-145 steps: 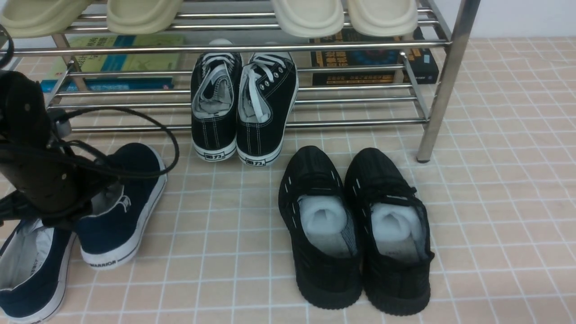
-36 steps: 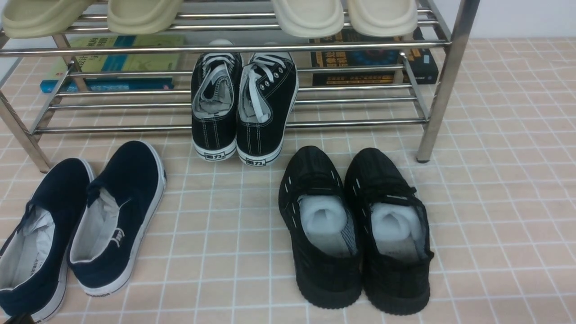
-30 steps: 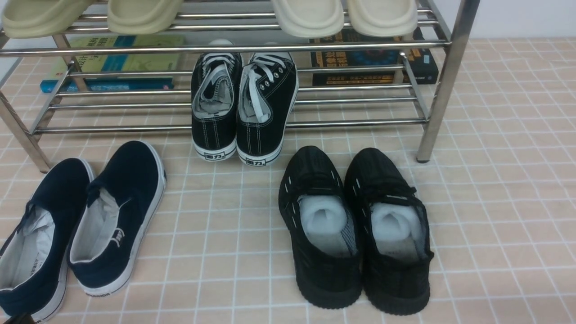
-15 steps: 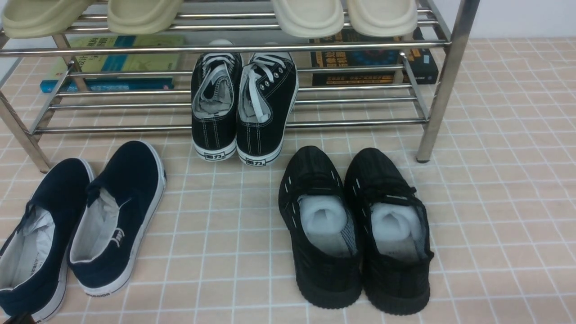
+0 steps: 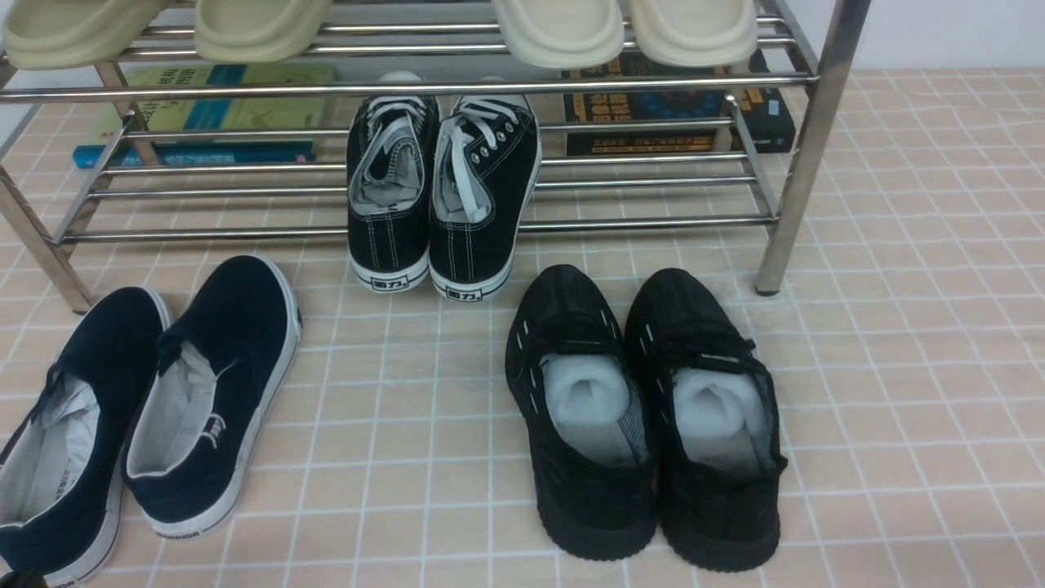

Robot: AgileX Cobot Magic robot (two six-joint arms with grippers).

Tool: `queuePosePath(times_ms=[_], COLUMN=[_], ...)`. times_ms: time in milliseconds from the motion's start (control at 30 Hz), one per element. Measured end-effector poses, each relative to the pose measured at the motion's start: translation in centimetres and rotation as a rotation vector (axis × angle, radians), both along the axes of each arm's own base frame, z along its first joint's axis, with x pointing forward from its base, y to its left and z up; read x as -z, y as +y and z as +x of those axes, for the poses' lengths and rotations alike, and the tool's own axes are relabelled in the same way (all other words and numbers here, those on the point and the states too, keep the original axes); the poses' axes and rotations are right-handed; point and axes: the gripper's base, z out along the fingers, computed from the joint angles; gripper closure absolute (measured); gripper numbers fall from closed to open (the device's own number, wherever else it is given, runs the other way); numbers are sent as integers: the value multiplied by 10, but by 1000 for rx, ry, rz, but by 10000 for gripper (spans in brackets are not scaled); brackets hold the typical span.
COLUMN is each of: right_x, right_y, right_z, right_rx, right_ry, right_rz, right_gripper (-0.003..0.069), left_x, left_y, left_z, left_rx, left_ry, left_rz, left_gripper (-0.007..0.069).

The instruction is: Take the shoes off the shelf from the light coffee tablecloth by hand.

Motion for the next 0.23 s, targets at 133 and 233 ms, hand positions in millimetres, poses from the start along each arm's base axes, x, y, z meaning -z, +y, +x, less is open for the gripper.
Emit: queuePosePath(times_ms=[133, 233], right_x=[0, 0], right_y=[0, 0], right_z=[0, 0], right_rx=[0, 0], right_ry=[0, 0], right_rz=[0, 0], right_gripper=[419, 419], left_x=[0, 0], left_y=[0, 0], left_z=[0, 0], left_rx=[0, 0], left_ry=[0, 0], left_rz=[3, 4], left_gripper=[547, 547])
